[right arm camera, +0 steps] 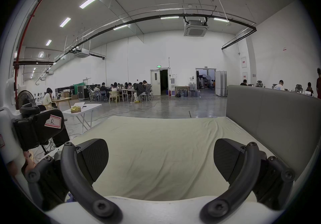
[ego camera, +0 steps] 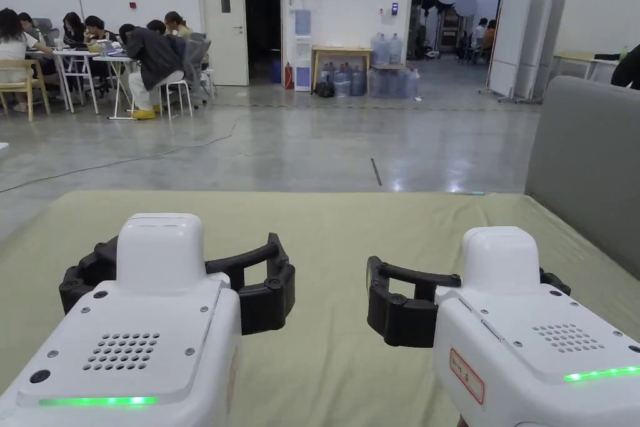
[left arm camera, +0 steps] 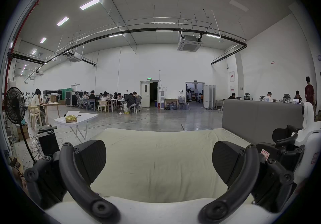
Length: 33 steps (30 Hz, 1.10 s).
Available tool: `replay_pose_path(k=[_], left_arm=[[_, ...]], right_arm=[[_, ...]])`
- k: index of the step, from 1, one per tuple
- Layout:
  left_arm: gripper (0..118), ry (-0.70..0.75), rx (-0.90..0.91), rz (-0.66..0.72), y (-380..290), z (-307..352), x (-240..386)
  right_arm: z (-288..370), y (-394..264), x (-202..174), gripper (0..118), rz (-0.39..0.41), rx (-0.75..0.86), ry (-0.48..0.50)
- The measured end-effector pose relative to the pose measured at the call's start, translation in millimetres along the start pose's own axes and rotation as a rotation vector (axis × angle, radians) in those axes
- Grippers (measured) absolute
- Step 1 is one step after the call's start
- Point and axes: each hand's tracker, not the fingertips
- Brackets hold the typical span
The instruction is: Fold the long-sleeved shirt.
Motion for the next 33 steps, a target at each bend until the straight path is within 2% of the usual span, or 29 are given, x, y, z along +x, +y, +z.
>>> replay_pose_path(k=[7,33], left_arm=[[118,-0.001,0.0,0.003,1.1,-0.1,-0.5],[118,-0.006,0.008,-0.023,1.8,-0.1,0.0]], right_arm=[[0.6,0.8,-0.9,118,0.012,0.009,-0.001],[-0.5,2.8,5.5,118,-0.025,0.001,-0.03]])
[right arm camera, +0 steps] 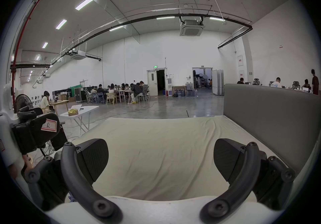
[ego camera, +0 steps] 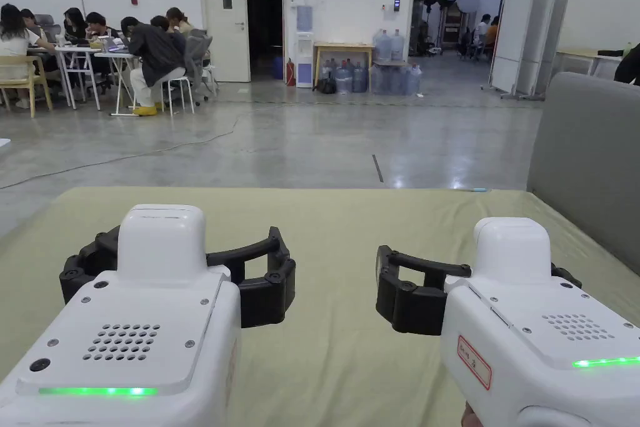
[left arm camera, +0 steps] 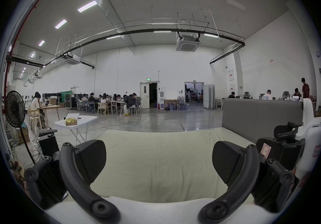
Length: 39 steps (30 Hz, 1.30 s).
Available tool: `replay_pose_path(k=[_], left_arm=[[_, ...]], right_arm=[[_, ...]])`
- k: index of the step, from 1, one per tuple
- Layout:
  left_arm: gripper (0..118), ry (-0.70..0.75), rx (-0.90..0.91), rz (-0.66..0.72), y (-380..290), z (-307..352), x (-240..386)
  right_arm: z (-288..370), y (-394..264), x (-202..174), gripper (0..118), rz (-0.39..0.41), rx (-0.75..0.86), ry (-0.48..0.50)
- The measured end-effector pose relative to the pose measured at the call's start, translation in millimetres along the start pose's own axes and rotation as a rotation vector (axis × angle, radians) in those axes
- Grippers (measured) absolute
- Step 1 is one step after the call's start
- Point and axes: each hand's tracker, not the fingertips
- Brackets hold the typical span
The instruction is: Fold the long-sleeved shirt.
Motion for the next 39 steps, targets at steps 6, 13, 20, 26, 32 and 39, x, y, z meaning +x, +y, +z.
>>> replay_pose_path(k=[6,13,20,26,32,39], left_arm=[[118,0.001,-0.003,0.002,-0.7,-0.1,0.4],[118,0.001,-0.005,0.007,-0.4,0.2,-0.2],[63,-0.014,0.006,0.021,0.7,4.8,-3.3],[0,-0.046,-0.001,0.05,1.3,3.1,-2.0],[0,-0.058,-0.019,0.047,-2.4,2.1,0.5],[0,-0.01,-0.024,0.068,2.0,9.9,-38.8]], right_arm=[[0.4,-1.4,0.2,118,0.0,-0.006,0.006],[1.8,-0.9,-3.9,118,0.021,0.004,0.003],[-0.5,0.8,-4.1,90,0.002,-0.03,0.003],[1.3,-9.3,-7.3,7,0.041,-0.055,0.015],[13.1,-6.8,-6.0,7,0.061,0.005,-0.012],[-10.0,-1.0,-32.2,7,0.065,-0.021,0.108]])
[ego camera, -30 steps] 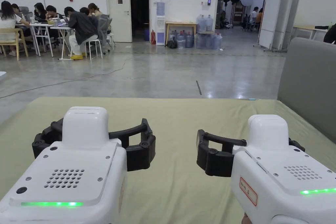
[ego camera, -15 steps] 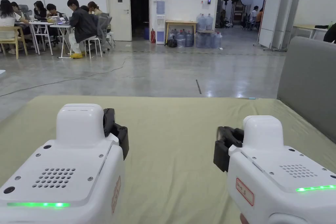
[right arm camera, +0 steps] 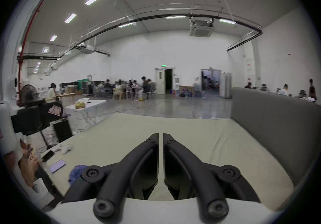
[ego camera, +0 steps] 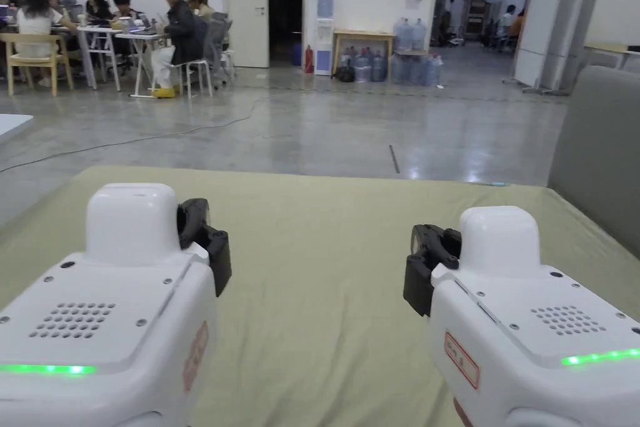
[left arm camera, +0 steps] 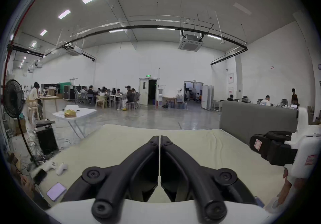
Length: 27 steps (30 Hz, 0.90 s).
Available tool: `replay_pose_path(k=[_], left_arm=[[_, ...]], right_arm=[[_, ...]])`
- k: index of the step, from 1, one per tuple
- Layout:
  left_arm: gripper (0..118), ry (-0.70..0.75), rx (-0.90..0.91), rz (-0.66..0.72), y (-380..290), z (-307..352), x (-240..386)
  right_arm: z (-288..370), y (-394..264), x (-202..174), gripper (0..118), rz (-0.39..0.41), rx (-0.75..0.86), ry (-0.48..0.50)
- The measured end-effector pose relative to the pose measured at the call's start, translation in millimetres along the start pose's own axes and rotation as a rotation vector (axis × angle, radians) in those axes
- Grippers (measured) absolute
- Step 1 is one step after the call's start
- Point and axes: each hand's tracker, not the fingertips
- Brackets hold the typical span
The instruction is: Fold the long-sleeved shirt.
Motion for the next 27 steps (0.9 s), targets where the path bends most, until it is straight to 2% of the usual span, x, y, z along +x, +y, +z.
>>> replay_pose_path(k=[3,6,8,10,13,15,17,23,24,25,26,27], left_arm=[[0,0.176,0.025,-0.078,7.9,21.1,-42.8],[0,0.374,0.003,-0.107,14.3,51.9,-97.6],[0,0.472,-0.042,-0.087,16.4,73.2,-131.0],[0,0.525,-0.099,-0.065,14.1,86.7,-155.1],[0,0.542,-0.205,-0.067,-2.3,86.3,-178.4],[0,0.506,-0.289,-0.063,-21.8,72.2,-186.5],[0,0.43,-0.407,-0.034,-56.7,47.6,-196.9],[1,0.245,-0.733,0.186,-190.2,-43.5,-238.1],[17,0.228,-0.776,0.201,-206.4,-56.0,-242.7],[80,0.25,-0.812,0.226,-223.8,-66.4,-247.3],[118,0.233,-0.882,0.252,-244.3,-82.1,-255.1],[118,0.212,-0.909,0.263,-254.1,-88.3,-258.6]], right_arm=[[-23.5,-0.2,-48.2,7,-0.021,-0.049,0.161],[-30.9,-3.0,-122.8,7,-0.02,-0.06,0.432],[-28.5,-4.2,-160.7,7,-0.082,-0.094,0.622],[-25.1,-5.4,-186.7,7,-0.102,-0.122,0.695],[-21.3,-10.5,-198.7,7,-0.075,-0.14,0.744],[-21.9,-16.8,-194.3,7,-0.047,-0.145,0.741],[-23.7,-27.0,-181.3,7,0.017,-0.168,0.711],[-35.2,-62.1,-142.7,7,0.075,-0.291,0.622],[-37.8,-67.4,-138.0,7,0.078,-0.318,0.607],[-42.0,-73.6,-133.1,7,0.083,-0.35,0.589],[-45.9,-80.8,-127.3,7,0.085,-0.382,0.569],[-47.7,-84.5,-124.7,7,0.087,-0.392,0.558]])
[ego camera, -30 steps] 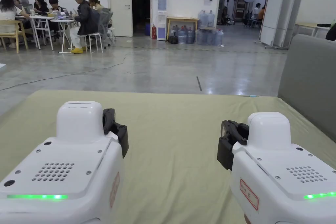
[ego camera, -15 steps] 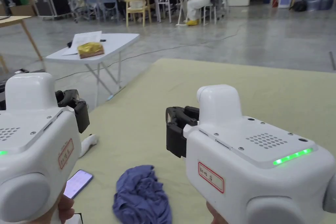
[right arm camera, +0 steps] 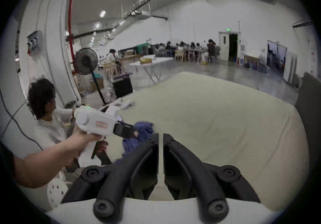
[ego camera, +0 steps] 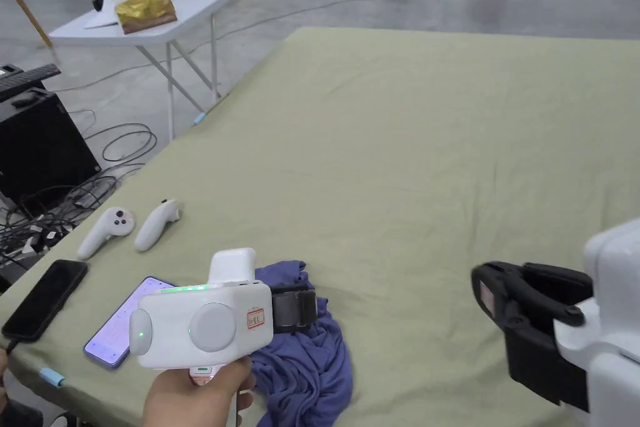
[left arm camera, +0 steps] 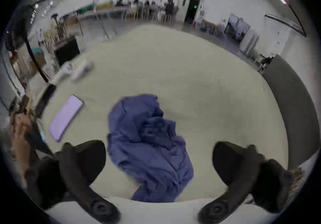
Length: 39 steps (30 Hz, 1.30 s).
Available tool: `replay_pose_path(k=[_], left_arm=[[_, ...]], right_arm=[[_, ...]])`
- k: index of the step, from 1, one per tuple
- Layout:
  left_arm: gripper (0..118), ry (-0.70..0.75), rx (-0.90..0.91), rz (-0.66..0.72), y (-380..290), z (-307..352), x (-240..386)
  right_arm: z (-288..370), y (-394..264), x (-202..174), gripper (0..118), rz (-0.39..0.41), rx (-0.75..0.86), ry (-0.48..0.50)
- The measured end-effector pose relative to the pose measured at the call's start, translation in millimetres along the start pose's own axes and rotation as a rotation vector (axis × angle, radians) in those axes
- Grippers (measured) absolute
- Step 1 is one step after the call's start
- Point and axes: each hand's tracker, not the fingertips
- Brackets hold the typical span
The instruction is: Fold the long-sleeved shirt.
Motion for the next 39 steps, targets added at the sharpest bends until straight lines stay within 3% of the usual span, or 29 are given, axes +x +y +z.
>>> replay_pose_path(k=[9,10,11,12,13,15,19,25,30,33,39], left_arm=[[116,0.231,-0.136,-0.083,23.6,-83.8,-29.6],[91,0.29,-0.157,-0.088,27.4,-93.9,-32.8],[50,0.309,-0.145,-0.104,31.3,-98.9,-36.1],[22,0.26,-0.11,-0.101,21.7,-92.2,-37.0],[22,0.167,-0.075,-0.066,26.4,-88.9,-40.1],[21,0.167,-0.048,0.009,37.3,-76.3,-34.6],[20,0.054,0.079,0.011,54.4,-14.8,-4.5],[19,-0.106,0.333,-0.152,104.3,112.9,100.3],[19,-0.213,0.457,-0.301,143.9,184.8,200.2],[19,-0.297,0.518,-0.376,161.5,208.2,259.5],[19,-0.355,0.436,-0.513,150.0,158.0,367.0]], right_arm=[[-18.9,-20.8,20.1,7,-0.016,-0.074,-0.054],[-20.9,-22.0,20.0,7,-0.021,-0.078,-0.058],[-21.8,-22.3,20.0,7,-0.024,-0.08,-0.063],[-22.0,-22.6,19.8,7,-0.025,-0.082,-0.072],[-21.3,-22.5,19.2,7,-0.021,-0.082,-0.077],[-16.6,-22.6,18.2,7,-0.015,-0.076,-0.081],[3.3,-20.7,19.3,7,-0.026,-0.031,-0.069],[50.4,-13.0,27.5,7,-0.094,0.07,-0.07],[93.6,-5.4,40.9,7,-0.093,0.145,-0.17],[122.9,-0.1,56.4,7,-0.137,0.181,-0.239],[165.7,-4.6,96.9,7,-0.233,0.235,-0.413]])
